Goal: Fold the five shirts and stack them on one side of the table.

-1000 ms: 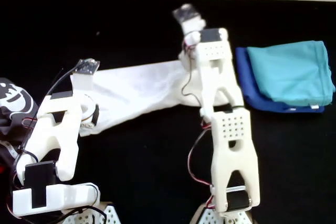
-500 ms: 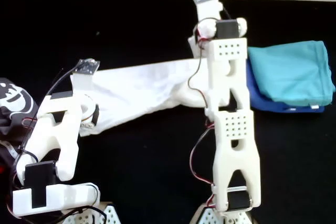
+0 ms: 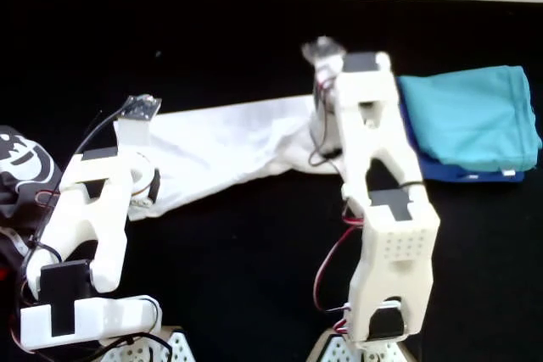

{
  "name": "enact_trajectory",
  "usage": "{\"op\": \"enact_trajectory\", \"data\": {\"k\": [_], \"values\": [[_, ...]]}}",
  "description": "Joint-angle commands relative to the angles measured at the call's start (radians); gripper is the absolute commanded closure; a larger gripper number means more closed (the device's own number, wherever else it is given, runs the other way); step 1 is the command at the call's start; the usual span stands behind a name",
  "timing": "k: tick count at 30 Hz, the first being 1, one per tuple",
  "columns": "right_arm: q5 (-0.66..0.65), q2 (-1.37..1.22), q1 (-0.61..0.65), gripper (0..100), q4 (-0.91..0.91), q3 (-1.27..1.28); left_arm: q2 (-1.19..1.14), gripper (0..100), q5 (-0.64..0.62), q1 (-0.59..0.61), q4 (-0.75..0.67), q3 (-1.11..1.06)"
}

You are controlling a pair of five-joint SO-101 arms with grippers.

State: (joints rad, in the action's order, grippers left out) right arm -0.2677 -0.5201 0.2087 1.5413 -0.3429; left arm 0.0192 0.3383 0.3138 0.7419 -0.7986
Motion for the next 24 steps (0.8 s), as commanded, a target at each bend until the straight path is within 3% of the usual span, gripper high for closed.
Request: {"op": "enact_trajectory", "data": {"k": [1, 6, 13, 18, 24], "values": [[-0.072, 0.015, -0.054, 99.3, -0.113, 0.036, -0.001, 99, 0.011, 0.002, -0.034, -0.002], [-0.143, -0.008, -0.160, 99.3, -0.334, 0.036, -0.001, 99, 0.011, 0.002, -0.034, -0.002], [-0.146, 0.002, -0.179, 99.3, -0.349, 0.035, -0.001, 99, 0.011, 0.002, -0.034, -0.002], [-0.141, 0.081, -0.131, 99.3, -0.236, -0.090, -0.001, 99, 0.011, 0.002, -0.034, -0.002], [-0.141, 0.113, 0.074, 99.3, -0.008, -0.200, -0.001, 99, 0.011, 0.002, -0.034, -0.002]]}}
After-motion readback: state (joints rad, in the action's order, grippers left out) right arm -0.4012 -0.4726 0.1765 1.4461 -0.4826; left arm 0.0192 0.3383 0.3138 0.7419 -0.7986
